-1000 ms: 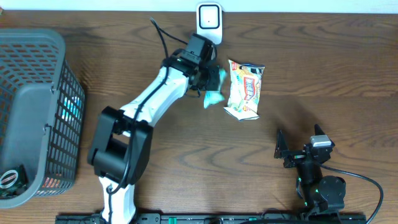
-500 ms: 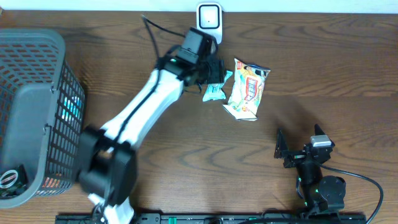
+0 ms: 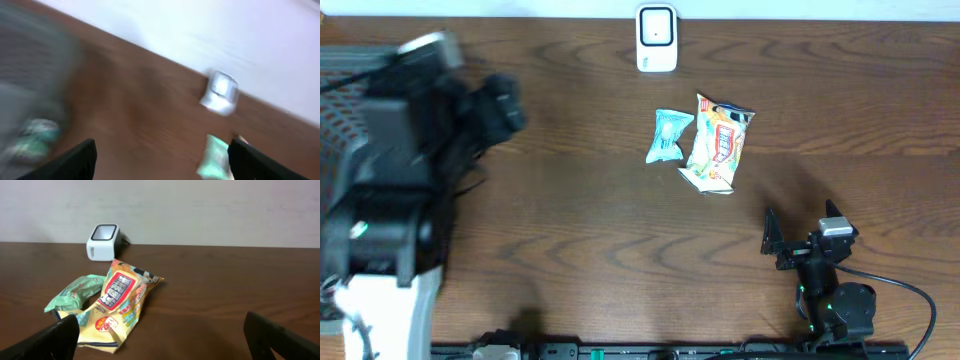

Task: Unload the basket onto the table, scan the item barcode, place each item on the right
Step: 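Release the green pack on the table and move left gripper to basket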

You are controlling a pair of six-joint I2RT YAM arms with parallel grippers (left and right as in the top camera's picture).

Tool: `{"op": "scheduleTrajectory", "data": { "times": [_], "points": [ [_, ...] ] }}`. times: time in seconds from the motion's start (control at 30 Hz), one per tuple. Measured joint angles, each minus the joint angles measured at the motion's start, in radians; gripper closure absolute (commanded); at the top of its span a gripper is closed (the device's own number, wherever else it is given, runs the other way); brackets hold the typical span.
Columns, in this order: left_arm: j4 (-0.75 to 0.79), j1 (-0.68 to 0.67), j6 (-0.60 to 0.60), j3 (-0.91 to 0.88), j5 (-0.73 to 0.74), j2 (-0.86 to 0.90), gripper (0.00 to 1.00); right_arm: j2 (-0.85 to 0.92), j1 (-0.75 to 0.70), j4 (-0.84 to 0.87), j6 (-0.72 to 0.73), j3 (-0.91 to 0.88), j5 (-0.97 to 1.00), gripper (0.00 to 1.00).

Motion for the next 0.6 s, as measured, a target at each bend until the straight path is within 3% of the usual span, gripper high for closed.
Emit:
{"op": "scheduleTrajectory", "data": {
  "times": [0.27, 0.43, 0.6],
  "points": [
    [-0.128, 0.367, 0.0, 0.0, -0.128, -0.095, 0.15, 0.0, 0.0, 0.0, 0.0, 0.0, 0.0, 0.01],
    [-0.212, 0.55, -0.013, 0.0, -0.151, -0.028, 0.09, 0.0, 0.0, 0.0, 0.0, 0.0, 0.0, 0.01],
    [-0.286, 0.668, -0.101, 0.0, -0.155, 0.093, 0.02, 0.0, 0.0, 0.0, 0.0, 0.0, 0.0, 0.01]
  ]
}}
